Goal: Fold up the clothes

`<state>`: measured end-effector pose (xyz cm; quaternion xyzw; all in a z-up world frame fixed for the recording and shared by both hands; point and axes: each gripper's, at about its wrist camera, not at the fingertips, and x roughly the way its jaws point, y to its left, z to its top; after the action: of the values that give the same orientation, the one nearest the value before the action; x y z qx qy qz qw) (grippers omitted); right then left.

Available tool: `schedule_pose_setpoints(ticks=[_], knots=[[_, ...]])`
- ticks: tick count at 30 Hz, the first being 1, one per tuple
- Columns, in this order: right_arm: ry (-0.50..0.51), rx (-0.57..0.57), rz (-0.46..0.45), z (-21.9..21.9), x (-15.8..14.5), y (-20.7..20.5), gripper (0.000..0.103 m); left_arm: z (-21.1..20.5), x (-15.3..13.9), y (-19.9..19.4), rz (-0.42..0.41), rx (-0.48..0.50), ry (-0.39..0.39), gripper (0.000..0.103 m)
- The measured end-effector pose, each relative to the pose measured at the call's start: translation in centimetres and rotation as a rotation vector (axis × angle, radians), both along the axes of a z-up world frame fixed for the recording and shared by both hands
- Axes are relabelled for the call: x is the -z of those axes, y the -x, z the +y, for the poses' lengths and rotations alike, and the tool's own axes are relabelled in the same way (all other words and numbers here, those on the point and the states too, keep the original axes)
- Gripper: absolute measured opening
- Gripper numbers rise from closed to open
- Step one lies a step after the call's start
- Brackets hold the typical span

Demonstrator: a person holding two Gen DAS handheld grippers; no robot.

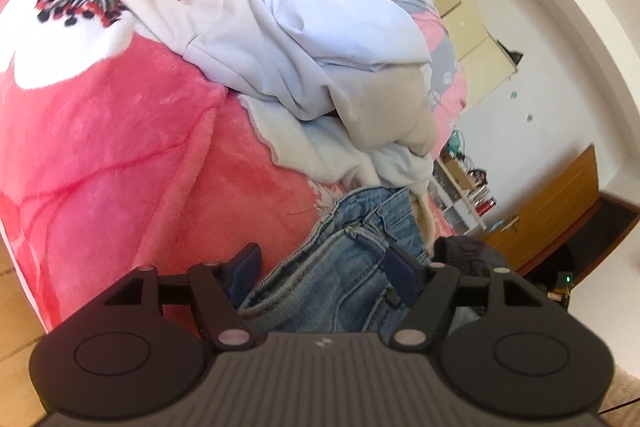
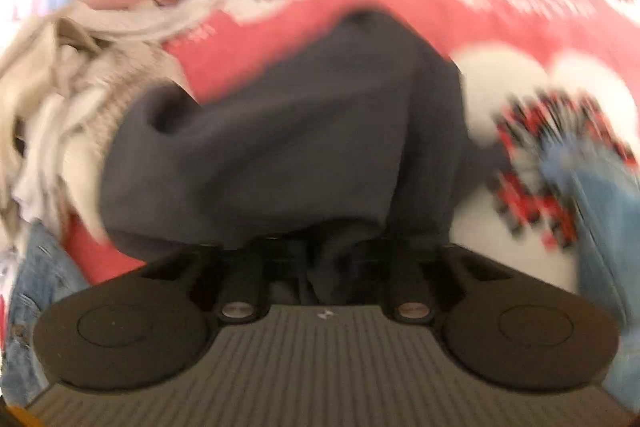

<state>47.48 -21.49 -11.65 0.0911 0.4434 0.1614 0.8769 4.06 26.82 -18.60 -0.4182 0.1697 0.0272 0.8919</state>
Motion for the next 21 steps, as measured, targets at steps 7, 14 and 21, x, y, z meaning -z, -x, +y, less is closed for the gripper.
schedule_pose_setpoints(ticks=[7,14,21], knots=[[-0.122,-0.047,-0.363,5.9,-12.9,-5.9,0.009,-0.5,-0.3,0.1,0.005,-0.01,-0.027,0.07],[-0.095,0.013,-0.556,9.7,-18.8,-7.8,0.081,-0.3,-0.2,0.2,0.001,0.002,-0.017,0.07],[-0.12,-0.277,-0.267,10.7,-12.3,-0.8,0.085,0.7,-0.3,0.8,0.009,0.062,0.024,0.07]])
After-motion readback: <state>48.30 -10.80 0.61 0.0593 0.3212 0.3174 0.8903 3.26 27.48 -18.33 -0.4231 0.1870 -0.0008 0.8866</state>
